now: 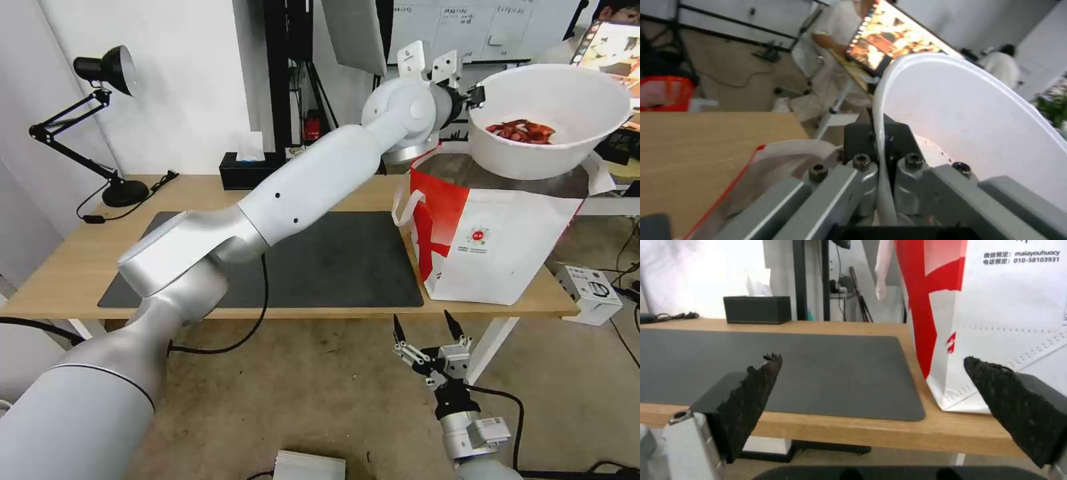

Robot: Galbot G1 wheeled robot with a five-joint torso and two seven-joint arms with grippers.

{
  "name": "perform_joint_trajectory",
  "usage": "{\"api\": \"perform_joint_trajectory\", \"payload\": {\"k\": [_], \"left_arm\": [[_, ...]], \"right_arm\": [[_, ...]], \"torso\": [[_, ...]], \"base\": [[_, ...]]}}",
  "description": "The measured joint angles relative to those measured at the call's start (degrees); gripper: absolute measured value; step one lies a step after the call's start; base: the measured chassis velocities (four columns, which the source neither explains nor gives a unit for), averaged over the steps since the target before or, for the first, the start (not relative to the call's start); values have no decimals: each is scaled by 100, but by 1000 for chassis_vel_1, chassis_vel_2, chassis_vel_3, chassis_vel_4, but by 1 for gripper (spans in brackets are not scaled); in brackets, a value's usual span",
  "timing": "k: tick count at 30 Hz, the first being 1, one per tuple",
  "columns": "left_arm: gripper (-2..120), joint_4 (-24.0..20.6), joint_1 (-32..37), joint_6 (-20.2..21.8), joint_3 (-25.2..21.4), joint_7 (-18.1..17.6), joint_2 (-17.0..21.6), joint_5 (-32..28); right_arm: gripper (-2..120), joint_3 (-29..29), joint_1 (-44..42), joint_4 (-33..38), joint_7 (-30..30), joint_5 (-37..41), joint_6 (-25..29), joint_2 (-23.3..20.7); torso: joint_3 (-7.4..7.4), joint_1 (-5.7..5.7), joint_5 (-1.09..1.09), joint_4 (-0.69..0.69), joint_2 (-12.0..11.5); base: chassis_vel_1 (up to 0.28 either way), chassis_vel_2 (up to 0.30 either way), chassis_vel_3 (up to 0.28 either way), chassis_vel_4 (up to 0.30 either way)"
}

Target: Pick up the trash from the table and place it into the takeout bag.

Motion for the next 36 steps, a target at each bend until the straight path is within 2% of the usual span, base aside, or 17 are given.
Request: {"api": "perform_joint_trajectory", "payload": {"k": [5,10,17,25,28,30,32,34,36], "left_arm": [[0,5,-20,-296,250,-415,-1,-83],[0,-21,45,-407,475,-676,-1,-67],[0,-38,189,-434,701,-880,0,94],[0,-57,247,-339,779,-889,2,151],[5,-80,264,-317,792,-866,3,154],[15,-112,280,-285,809,-840,5,153],[17,-112,284,-283,818,-830,5,155],[29,-112,292,-280,838,-801,7,161],[32,-114,293,-276,842,-792,7,161]], "right_arm": [[100,0,0,0,0,0,0,0],[100,0,0,0,0,0,0,0],[100,0,0,0,0,0,0,0],[100,0,0,0,0,0,0,0],[100,0,0,0,0,0,0,0],[100,0,0,0,0,0,0,0],[100,0,0,0,0,0,0,0],[100,0,0,0,0,0,0,0],[100,0,0,0,0,0,0,0]], "torso": [[0,0,0,0,0],[0,0,0,0,0],[0,0,0,0,0],[0,0,0,0,0],[0,0,0,0,0],[0,0,0,0,0],[0,0,0,0,0],[0,0,0,0,0],[0,0,0,0,0]], "base": [[0,0,0,0],[0,0,0,0],[0,0,0,0],[0,0,0,0],[0,0,0,0],[0,0,0,0],[0,0,0,0],[0,0,0,0],[0,0,0,0]]}}
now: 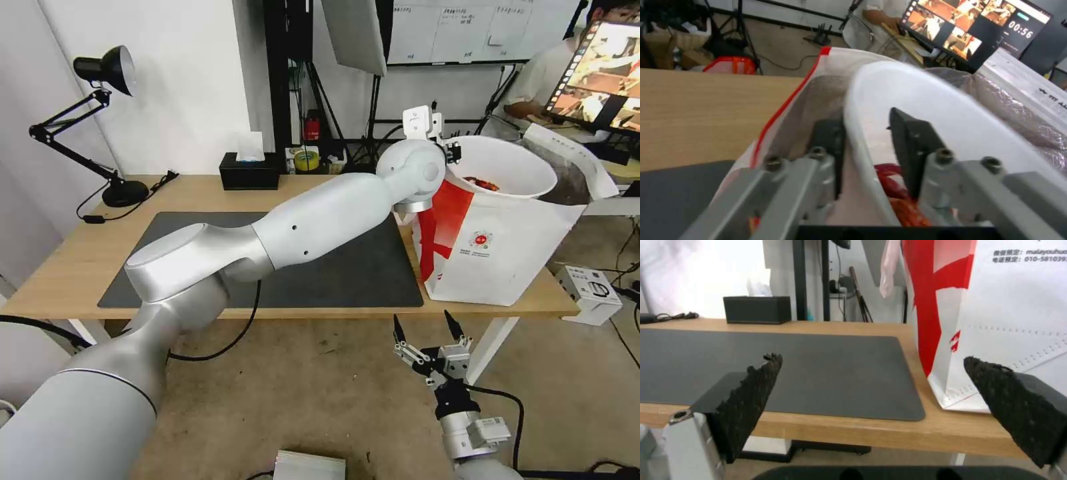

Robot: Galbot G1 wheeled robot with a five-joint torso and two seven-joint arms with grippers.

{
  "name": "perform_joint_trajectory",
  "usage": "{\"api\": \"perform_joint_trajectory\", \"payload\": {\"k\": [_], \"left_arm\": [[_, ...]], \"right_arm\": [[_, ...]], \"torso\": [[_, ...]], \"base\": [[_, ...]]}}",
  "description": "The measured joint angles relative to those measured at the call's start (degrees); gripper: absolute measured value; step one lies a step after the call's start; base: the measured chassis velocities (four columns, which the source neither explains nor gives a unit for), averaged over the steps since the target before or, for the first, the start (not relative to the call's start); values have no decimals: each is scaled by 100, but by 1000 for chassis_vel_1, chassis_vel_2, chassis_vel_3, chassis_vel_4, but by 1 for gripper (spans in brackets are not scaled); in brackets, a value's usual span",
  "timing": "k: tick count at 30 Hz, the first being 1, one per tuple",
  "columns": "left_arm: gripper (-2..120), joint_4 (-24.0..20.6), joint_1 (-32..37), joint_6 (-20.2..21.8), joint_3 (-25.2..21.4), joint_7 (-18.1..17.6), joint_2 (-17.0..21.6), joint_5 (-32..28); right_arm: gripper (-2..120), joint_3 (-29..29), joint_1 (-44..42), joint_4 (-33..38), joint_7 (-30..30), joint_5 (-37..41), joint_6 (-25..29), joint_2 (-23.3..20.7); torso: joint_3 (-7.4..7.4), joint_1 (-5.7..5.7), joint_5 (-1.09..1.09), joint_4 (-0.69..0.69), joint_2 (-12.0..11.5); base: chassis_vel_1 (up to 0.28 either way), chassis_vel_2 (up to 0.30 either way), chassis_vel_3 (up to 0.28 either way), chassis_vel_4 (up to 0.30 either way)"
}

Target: Pick up the trash from the table and place it into the takeout bag.

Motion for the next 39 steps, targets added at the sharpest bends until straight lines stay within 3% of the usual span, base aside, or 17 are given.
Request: {"api": "perform_joint_trajectory", "payload": {"k": [2,18,39], "left_arm": [[44,-3,0,11,12,33,1,2],[98,-6,0,-10,55,134,2,193],[100,-191,-26,-74,-169,441,13,75]], "right_arm": [[100,0,0,0,0,0,0,0],[100,0,0,0,0,0,0,0],[100,0,0,0,0,0,0,0]], "torso": [[0,0,0,0,0],[0,0,0,0,0],[0,0,0,0,0]], "base": [[0,0,0,0],[0,0,0,0],[0,0,0,0]]}}
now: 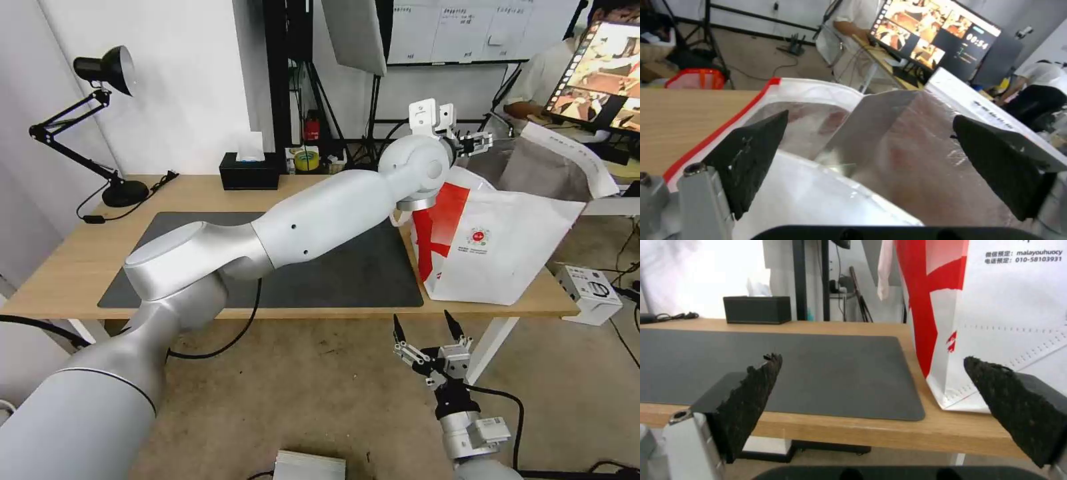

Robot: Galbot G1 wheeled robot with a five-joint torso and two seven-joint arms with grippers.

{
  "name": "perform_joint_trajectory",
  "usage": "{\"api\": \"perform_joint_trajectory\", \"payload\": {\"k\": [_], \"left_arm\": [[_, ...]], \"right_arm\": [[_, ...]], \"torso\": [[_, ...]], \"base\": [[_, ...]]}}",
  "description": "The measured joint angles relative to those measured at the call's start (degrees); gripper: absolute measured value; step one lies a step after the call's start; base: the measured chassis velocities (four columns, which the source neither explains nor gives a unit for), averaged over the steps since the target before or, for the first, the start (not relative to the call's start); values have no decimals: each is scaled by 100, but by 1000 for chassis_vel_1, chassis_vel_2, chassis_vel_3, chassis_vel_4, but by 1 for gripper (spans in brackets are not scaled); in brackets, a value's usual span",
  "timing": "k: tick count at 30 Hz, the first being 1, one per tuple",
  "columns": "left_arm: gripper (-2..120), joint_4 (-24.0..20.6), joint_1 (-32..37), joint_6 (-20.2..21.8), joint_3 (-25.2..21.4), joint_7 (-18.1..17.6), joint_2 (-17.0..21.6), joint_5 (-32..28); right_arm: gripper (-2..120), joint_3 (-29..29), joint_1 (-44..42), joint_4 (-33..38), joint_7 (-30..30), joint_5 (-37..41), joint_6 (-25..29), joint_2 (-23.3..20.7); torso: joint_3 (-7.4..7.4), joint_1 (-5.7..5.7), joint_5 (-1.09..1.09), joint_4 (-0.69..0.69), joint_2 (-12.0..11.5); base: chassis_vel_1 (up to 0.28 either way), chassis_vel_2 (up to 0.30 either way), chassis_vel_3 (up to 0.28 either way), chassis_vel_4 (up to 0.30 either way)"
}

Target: Pick up the trash from the table and place it into the takeout bag.

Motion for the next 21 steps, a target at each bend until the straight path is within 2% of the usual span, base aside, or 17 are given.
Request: {"api": "perform_joint_trajectory", "payload": {"k": [7,9,10,12,13,16,17,19,21], "left_arm": [[100,15,-38,113,-350,323,21,292],[100,34,-65,147,-473,606,64,598],[100,34,-65,147,-473,606,64,598],[100,9,-78,141,-433,1016,255,1083],[100,9,-78,141,-433,1016,255,1083],[100,-183,-15,111,-235,1457,702,1794],[100,-183,-15,111,-235,1457,702,1794],[100,-323,129,96,-152,1745,997,2301],[100,-414,223,86,-148,1840,1143,2486]], "right_arm": [[100,0,0,0,0,0,0,0],[100,0,0,0,0,0,0,0],[100,0,0,0,0,0,0,0],[100,0,0,0,0,0,0,0],[100,0,0,0,0,0,0,0],[100,0,0,0,0,0,0,0],[100,0,0,0,0,0,0,0],[100,0,0,0,0,0,0,0],[100,0,0,0,0,0,0,0]], "torso": [[0,0,0,0,0],[0,0,0,0,0],[0,0,0,0,0],[0,0,0,-1,0],[0,0,0,-1,0],[0,0,-1,1,0],[0,0,-1,1,0],[0,0,-2,2,0],[0,0,-2,0,0]], "base": [[0,0,0,0],[0,0,0,0],[0,0,0,0],[0,0,0,0],[0,0,0,0],[0,0,0,0],[0,0,0,0],[0,0,0,0],[0,0,0,0]]}}
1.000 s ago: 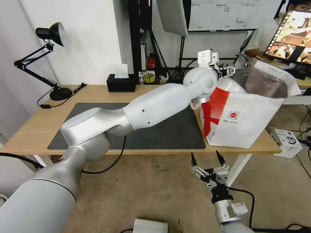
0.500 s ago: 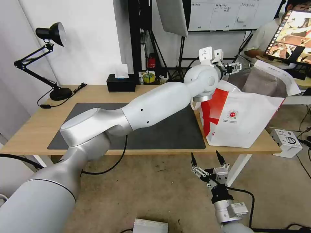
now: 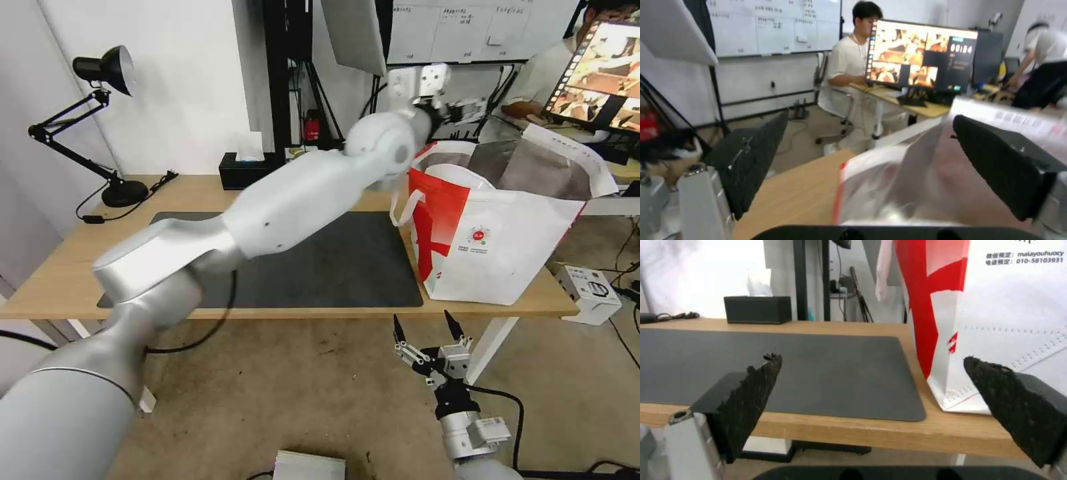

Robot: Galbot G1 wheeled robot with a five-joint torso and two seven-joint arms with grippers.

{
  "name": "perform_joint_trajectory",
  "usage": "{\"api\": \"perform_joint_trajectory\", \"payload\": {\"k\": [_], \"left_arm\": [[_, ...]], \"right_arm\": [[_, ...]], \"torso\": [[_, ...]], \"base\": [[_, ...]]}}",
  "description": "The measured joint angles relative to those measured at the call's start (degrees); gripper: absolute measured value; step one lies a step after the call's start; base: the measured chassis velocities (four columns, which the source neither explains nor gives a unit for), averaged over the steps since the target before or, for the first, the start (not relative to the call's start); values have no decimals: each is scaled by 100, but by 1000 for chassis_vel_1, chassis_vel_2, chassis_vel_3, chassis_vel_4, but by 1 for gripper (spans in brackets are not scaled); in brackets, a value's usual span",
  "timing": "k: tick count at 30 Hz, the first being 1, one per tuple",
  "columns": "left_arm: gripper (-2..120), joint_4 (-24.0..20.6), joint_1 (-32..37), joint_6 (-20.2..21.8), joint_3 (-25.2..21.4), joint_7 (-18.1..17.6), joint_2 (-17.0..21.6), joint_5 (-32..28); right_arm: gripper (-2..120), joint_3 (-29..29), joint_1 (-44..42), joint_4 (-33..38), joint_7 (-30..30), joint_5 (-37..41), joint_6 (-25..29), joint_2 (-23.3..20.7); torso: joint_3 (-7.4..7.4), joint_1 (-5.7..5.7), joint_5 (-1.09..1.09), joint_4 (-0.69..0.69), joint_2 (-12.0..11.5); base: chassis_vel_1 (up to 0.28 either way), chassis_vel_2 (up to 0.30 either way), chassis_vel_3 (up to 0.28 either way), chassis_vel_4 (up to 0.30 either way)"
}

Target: Pick up the trash from the table and place it into the takeout bag.

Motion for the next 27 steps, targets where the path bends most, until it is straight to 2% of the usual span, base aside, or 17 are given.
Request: {"api": "perform_joint_trajectory", "payload": {"k": [2,3,5,9,17,20,21,24,25,27], "left_arm": [[100,-238,177,-18,1,56,303,191],[100,-238,177,-18,1,56,303,191],[100,-577,451,-21,-80,61,712,401],[100,-758,659,-20,-183,49,958,518],[100,-1113,1383,88,-766,-182,1421,764],[100,-1343,1651,115,-980,-189,1733,812],[100,-1343,1651,115,-980,-189,1733,812],[100,-1670,2009,130,-1221,-179,2149,834],[100,-1670,2009,130,-1221,-179,2149,834],[100,-1878,2295,133,-1454,-176,2395,878]], "right_arm": [[100,0,0,0,0,0,0,0],[100,0,0,0,0,0,0,0],[100,0,0,0,0,0,0,0],[100,0,0,0,0,0,0,0],[100,1,0,0,0,0,0,0],[100,0,0,0,0,0,0,0],[100,0,0,0,0,0,0,0],[100,1,0,0,0,0,0,0],[100,1,0,0,0,0,0,0],[100,0,0,0,0,0,0,0]], "torso": [[0,0,0,-1,0],[0,0,0,-1,0],[0,0,-1,1,0],[0,0,-1,3,0],[0,0,1,0,0],[0,0,1,-1,0],[0,0,1,-1,0],[0,0,2,0,0],[0,0,2,0,0],[0,0,0,1,0]], "base": [[0,0,0,0],[0,0,0,0],[0,0,0,0],[0,0,0,0],[0,0,0,0],[0,0,0,0],[0,0,0,0],[0,0,0,0],[0,0,0,0],[0,0,0,0]]}}
